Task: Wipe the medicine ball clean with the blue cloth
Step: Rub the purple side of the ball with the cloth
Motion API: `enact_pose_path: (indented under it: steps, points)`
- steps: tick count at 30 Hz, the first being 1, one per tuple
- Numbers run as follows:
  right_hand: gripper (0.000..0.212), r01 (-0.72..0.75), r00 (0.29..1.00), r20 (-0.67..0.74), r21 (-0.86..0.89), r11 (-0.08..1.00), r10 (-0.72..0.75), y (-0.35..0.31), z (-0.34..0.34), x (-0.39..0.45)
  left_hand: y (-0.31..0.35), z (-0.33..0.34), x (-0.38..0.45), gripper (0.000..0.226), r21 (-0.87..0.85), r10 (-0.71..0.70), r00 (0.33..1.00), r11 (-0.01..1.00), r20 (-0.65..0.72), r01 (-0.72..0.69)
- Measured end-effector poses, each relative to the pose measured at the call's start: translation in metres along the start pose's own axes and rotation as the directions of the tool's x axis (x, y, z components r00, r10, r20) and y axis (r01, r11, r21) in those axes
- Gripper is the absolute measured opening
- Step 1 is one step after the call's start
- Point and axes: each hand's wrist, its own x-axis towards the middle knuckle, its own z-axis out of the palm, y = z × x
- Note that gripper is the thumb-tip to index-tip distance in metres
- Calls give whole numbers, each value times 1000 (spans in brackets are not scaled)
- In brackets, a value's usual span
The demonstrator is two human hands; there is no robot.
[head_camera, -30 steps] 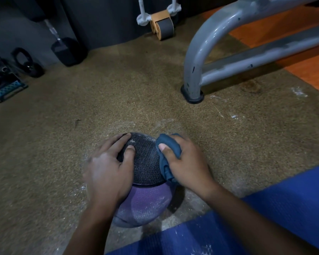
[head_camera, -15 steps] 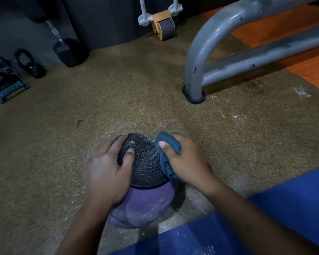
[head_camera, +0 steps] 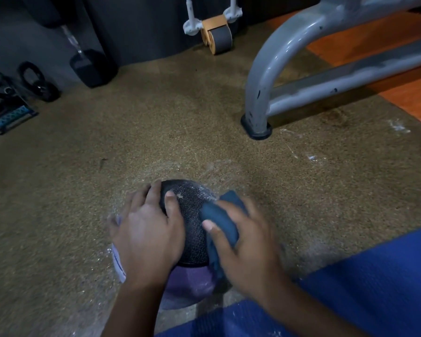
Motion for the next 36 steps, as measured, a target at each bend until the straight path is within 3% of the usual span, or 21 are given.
enact_pose_path:
  steps: [5, 10, 12, 15, 18, 20, 25, 32, 34, 36]
  points:
    - [52, 76, 996, 48, -100, 992, -72, -8, -1, 19, -4, 2, 1, 66, -27, 38, 999, 999, -9, -38]
    - [39, -250, 968, 54, 103, 963, 245, 38, 4, 47, -4, 1, -2, 60, -78, 47, 997, 996, -58, -51]
    - [32, -209, 978, 28, 69, 975, 208, 31, 2, 31, -4, 1, -4, 58, -76, 58, 996, 995, -65, -63]
    - [48, -30, 999, 32, -14, 999, 30, -2, -5, 4, -5, 1, -5, 57, -58, 77, 995, 995, -61, -80]
    - [50, 107, 992, 79, -104, 989, -99, -24, -3, -1, -8, 0, -7, 58, -72, 93, 993, 993, -71, -98]
    - [51, 92, 995, 45, -100, 991, -88, -14, 0, 11, -9, 0, -8, 58, -89, 89, 993, 991, -75, -96]
    - [46, -213, 977, 10, 99, 972, 213, 33, 3, 37, -6, 2, -9, 57, -106, 82, 993, 990, -87, -91]
    - [52, 68, 997, 43, -98, 993, -64, -20, -5, -7, -7, 5, -9, 57, -121, 129, 986, 983, -103, -141]
    - [48, 77, 997, 27, -126, 989, -75, -17, -4, 4, -9, 5, -9, 55, -119, 134, 986, 982, -103, -146]
    - [42, -31, 1000, -4, -104, 994, 31, 2, -1, 31, -9, 6, -10, 51, -124, 129, 986, 982, -107, -142]
